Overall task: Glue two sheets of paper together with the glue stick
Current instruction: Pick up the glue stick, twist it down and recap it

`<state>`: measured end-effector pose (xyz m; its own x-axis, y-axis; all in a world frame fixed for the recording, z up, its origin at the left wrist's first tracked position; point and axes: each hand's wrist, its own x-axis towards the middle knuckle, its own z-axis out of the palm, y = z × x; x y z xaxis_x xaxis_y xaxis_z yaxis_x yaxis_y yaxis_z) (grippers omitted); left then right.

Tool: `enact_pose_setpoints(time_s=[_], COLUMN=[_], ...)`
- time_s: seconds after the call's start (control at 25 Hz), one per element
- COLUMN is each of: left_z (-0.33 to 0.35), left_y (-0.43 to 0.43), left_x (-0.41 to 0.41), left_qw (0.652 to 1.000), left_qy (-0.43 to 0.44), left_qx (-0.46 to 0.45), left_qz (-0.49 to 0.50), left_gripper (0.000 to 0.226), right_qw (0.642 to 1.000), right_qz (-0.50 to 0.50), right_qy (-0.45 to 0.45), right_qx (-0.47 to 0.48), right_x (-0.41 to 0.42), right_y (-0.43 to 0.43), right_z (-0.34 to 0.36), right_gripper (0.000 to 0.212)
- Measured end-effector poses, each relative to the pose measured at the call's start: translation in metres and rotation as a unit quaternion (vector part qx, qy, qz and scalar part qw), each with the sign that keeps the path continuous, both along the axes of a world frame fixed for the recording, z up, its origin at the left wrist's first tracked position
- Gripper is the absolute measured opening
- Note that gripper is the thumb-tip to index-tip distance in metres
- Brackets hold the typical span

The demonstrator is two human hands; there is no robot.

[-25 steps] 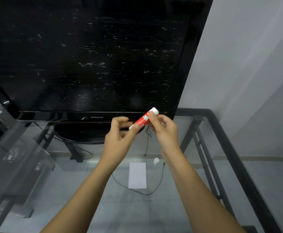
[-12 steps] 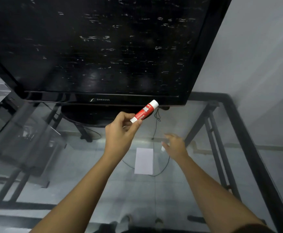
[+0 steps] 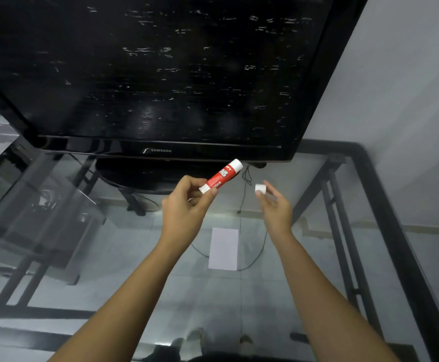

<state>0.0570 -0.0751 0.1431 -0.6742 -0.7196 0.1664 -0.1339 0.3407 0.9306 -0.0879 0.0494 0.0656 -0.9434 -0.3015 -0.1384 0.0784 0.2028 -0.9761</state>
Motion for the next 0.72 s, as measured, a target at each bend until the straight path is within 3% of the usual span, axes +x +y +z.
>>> enact_pose_setpoints(time_s=[0.08,0.24,0.44,0.72], left_z=[0.003,0.009,0.01,0.006], left_y=[0.008,0.026,0.035,0.033], left_x=[-0.01,-0.029,-0.039,-0.041], left_qw=[1.0,0.998,0.994,0.994], left_qy=[0.012,0.03,0.035,0.039], left_qx=[0.014,0.013,-0.014,0.009], left_qz=[-0.008,-0.047,-0.105,-0.106], left_gripper=[0.018,0.019,0.023,0.022], right_qw=[0.992,0.985,0.989,0.988], right_qz=[0.016,0.054,0.031,0.085], right_qy=[-0.059,-0.036,0.038,0.117], right_qx=[-0.106,-0.158,-0.136,-0.05], right_x=[0.004,0.01,-0.005,-0.012], right_y=[-0.001,0.013,0.037,0.045], right_z=[0.033,0.075,0.09,0.092], right_gripper=[0.043,0.051,0.042,0.035])
